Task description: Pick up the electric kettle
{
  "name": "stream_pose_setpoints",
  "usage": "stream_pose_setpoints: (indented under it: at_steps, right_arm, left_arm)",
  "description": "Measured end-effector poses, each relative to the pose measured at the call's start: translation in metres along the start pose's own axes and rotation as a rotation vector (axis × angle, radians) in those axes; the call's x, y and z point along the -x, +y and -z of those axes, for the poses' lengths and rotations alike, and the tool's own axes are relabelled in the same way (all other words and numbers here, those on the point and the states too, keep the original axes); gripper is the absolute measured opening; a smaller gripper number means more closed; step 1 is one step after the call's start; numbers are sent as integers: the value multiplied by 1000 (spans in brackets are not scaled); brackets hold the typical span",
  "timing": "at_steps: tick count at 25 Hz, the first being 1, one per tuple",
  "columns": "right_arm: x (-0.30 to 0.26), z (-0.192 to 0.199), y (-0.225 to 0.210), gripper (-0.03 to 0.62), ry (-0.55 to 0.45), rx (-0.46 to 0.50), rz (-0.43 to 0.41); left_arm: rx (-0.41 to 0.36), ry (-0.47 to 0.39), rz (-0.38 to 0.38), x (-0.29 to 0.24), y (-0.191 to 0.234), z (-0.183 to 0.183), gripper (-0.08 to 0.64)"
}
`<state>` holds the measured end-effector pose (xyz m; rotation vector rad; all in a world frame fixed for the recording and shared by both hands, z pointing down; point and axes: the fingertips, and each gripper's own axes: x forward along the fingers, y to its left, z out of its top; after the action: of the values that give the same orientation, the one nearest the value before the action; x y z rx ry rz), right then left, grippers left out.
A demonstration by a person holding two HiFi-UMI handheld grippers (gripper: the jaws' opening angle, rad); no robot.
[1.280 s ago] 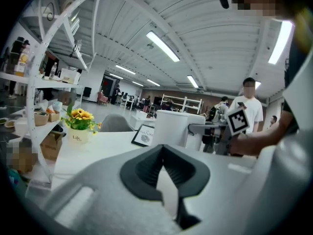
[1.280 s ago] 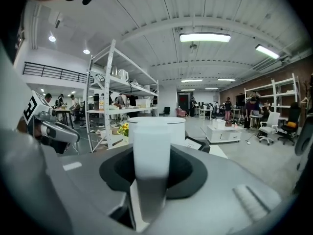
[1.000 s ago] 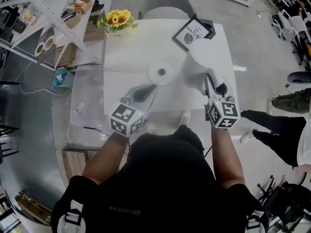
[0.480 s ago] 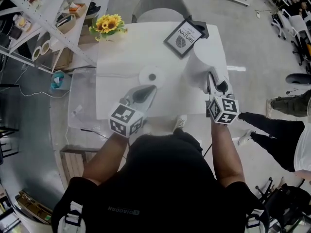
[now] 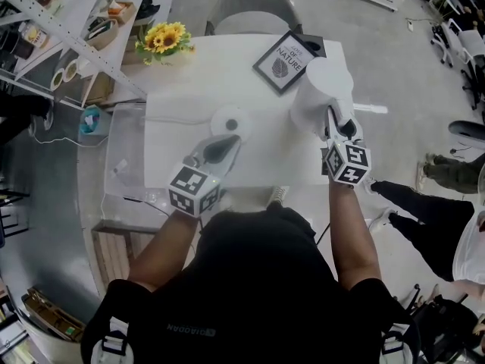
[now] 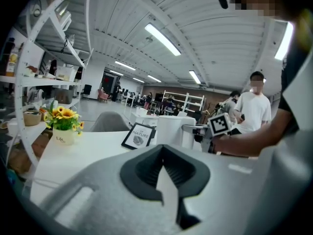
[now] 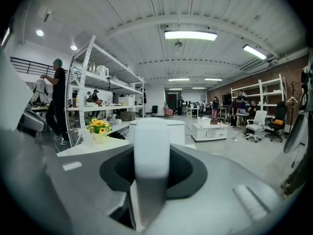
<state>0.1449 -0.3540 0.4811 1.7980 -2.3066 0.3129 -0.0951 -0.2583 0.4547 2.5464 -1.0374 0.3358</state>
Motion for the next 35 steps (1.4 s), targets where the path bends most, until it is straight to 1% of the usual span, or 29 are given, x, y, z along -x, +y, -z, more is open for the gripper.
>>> stream_pose_setpoints:
  at_steps: [5, 13, 16, 20, 28, 33, 35]
  right_arm:
    - [-13, -2, -7, 130, -18, -5, -5]
    - [-18, 4, -7, 132, -37, -1, -2]
    - [-17, 10, -4, 133, -12, 10, -4]
    - [-14, 30, -3, 140, 56, -1, 6]
    - [-12, 33, -4, 144, 79, -6, 20]
    - [-10, 35, -3, 203, 100, -9, 31]
    - [-8, 39, -2, 218, 112, -16, 37]
  left_arm:
    - [9, 7, -18, -6, 2, 0, 3]
    - [12, 12, -15, -14, 4, -1, 3]
    - [12, 15, -10, -15, 6, 0, 3]
    - [9, 19, 0, -14, 7, 0, 3]
    - [1, 15, 5, -4, 6, -1, 3]
    - [2, 7, 2, 6, 8, 2, 3]
    - [4, 2, 2, 11, 10, 4, 3]
